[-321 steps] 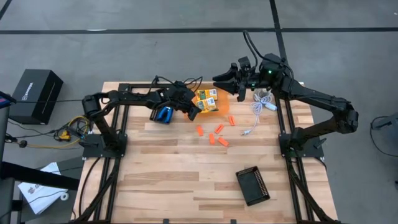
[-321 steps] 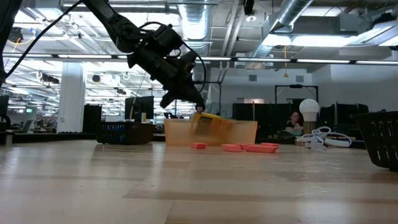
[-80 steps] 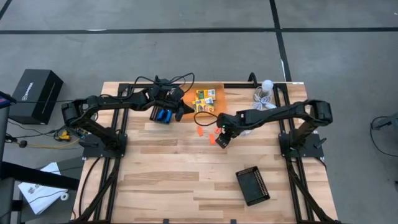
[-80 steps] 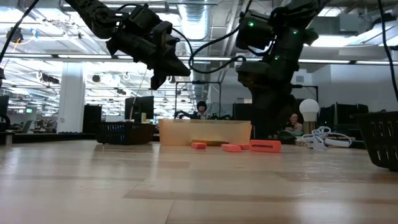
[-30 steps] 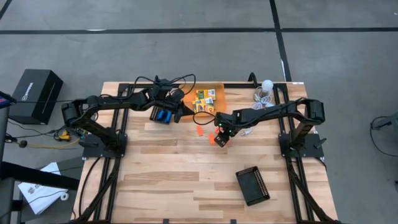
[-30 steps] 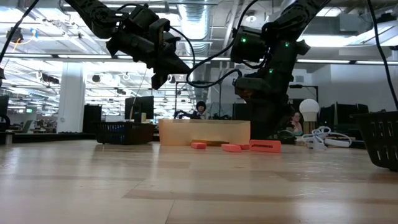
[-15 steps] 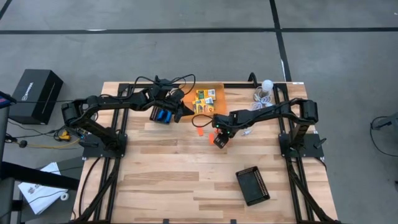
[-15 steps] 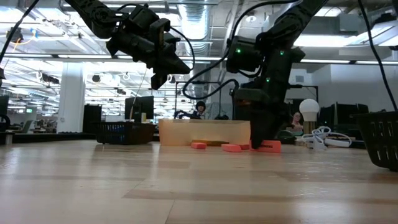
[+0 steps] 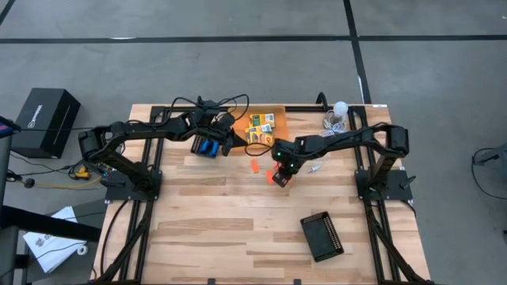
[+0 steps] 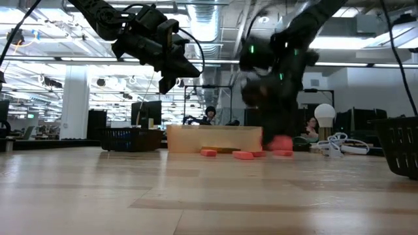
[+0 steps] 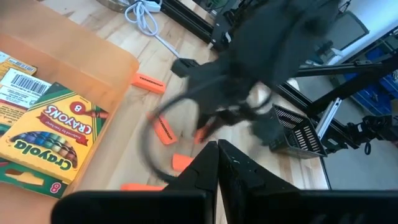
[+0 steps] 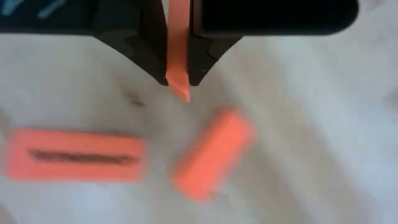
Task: Pick & Place School Supplies
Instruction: Put the orange eraser into the bottom black bin
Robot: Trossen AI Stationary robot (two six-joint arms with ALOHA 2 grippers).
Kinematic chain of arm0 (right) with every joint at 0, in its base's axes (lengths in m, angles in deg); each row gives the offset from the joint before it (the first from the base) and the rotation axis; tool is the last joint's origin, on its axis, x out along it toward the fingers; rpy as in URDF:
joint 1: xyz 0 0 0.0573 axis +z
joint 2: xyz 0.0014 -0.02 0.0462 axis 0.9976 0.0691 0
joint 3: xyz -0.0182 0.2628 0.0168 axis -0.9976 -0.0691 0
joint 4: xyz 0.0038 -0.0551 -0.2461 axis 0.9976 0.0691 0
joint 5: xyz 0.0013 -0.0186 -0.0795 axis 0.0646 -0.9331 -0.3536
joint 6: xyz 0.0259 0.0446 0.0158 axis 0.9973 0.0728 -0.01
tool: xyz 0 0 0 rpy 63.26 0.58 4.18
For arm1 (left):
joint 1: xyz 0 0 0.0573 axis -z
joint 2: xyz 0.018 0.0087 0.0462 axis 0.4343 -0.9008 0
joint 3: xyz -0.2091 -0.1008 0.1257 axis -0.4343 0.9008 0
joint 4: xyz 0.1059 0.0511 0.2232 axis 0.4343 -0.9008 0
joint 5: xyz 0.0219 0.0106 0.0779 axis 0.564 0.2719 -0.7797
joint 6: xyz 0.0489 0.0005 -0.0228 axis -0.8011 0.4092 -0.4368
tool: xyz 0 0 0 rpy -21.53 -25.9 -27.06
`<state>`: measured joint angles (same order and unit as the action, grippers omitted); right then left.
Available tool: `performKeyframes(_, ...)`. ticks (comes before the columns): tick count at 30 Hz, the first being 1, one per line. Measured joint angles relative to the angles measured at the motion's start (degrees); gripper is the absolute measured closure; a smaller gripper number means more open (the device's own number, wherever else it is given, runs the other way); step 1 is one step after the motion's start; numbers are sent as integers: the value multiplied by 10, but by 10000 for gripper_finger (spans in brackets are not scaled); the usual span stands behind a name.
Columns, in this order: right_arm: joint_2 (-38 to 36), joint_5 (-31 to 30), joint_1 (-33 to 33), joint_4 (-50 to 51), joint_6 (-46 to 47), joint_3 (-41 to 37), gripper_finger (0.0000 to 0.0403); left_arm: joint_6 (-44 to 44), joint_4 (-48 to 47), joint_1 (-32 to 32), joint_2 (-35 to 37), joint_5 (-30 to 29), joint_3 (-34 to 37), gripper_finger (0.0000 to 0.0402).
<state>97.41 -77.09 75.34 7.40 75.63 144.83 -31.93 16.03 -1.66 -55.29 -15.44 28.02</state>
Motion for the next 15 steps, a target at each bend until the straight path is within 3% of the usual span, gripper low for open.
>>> performKeyframes(8,-96,61,-17,33,-26,27,379,-1,5,0,0,-1,0,400)
performKeyframes(15,-192,104,32,151,-9,27,379,-2,12,0,0,-1,0,400)
